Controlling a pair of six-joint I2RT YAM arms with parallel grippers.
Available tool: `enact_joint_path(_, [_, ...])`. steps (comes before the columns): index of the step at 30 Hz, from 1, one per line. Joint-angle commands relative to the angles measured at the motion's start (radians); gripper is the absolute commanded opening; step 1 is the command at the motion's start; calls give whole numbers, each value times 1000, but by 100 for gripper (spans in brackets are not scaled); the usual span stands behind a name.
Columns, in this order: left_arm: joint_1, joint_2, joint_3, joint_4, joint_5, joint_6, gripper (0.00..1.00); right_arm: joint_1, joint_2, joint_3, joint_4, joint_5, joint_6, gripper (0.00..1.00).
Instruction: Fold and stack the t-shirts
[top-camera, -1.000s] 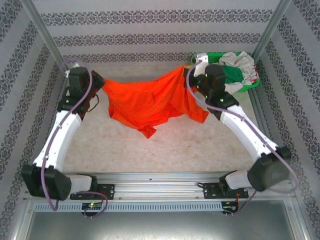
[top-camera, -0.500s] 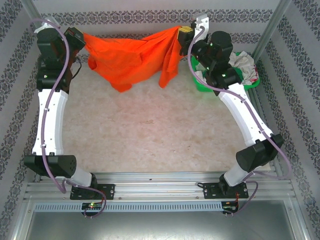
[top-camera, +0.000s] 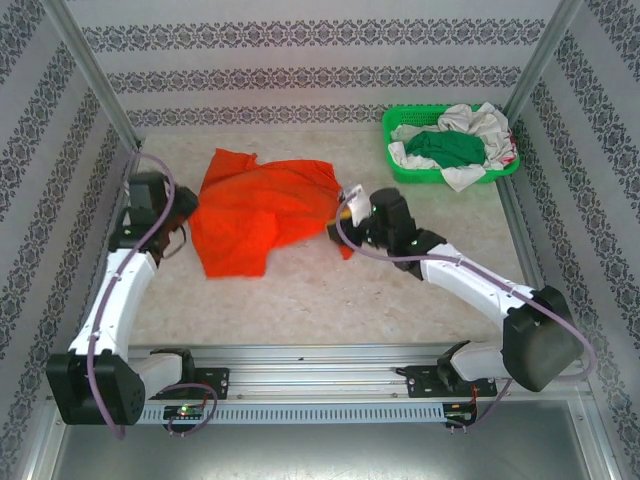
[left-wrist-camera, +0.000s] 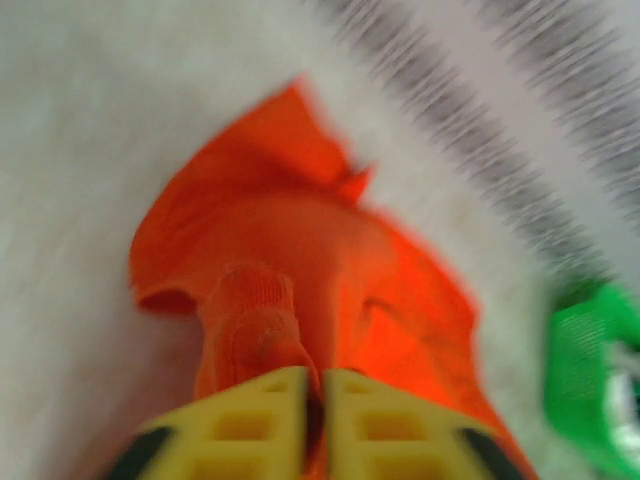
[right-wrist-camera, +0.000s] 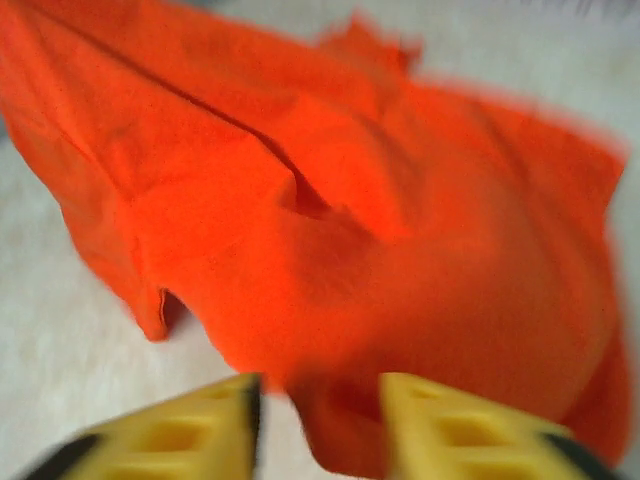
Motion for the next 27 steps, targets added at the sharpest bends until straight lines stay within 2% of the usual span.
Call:
enact_joint_path(1, [8,10,-133,78,47,-36,84,3,-49,-60,83,11,97,88])
enact_joint_path(2, [8,4,-165,92,31,-43,99,2,-69,-78,88,40,115,89])
enact_joint_path(4, [8,-28,-195,61,-29,-45,100,-4,-102,-91,69,104,148,91])
enact_joint_path(8, [-1,-105,-215,-110,-153,-42,100,-12,-105,-80,-30,227,245,90])
enact_joint_path(11, [-15,-134,-232,-245,-161,-73,100,-12,-89,-100,-32,248,332,89])
enact_joint_path(14, [-67,-165,-255,-374,-160,-148,100,-12,-64,-124,-15,250,423,88])
enact_joint_path(19, [-157,-192,-335,-447,-119,-310,89,-26,-17,-118,-114,331,554,85])
enact_joint_path(22, [-189,-189,-393,-410,-95,-371,78,-62,9,-122,-189,351,615,82])
enact_joint_path(27, [-201,-177,-452,-338,-42,-441,63,-125,4,-181,-182,326,654,80])
